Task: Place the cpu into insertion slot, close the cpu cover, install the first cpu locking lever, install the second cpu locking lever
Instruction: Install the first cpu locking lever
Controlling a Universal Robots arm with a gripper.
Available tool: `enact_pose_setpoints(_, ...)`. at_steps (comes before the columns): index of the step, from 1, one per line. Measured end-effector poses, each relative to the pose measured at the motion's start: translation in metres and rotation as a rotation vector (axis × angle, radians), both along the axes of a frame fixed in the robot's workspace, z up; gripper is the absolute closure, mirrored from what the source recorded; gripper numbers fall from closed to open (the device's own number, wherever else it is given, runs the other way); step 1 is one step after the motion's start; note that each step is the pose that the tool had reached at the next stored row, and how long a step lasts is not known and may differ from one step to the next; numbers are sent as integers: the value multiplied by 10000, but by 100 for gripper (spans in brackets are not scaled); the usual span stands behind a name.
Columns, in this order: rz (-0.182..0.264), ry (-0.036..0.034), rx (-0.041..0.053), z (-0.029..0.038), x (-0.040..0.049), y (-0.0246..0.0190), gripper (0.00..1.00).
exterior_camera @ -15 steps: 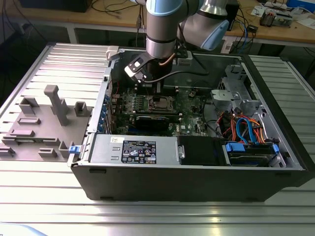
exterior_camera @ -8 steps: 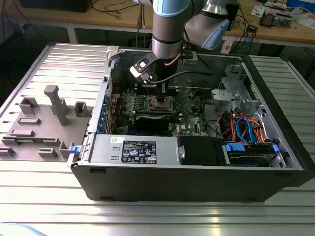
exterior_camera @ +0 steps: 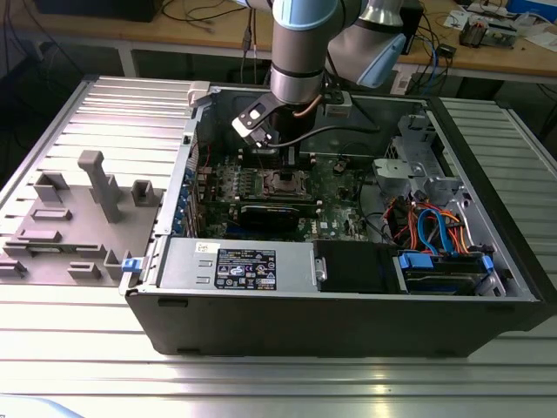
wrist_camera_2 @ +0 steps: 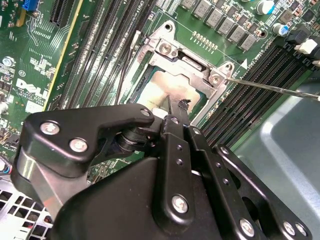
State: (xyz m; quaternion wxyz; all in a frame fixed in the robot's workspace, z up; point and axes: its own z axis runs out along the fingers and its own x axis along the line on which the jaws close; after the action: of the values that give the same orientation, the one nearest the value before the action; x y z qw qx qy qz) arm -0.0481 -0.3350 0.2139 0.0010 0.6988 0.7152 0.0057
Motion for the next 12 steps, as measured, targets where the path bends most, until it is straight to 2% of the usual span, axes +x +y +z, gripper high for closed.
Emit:
enact_pose_setpoints(7,0,0,0,2,1,1,89)
enact_pose_setpoints(12,0,0,0,87,1,0,89)
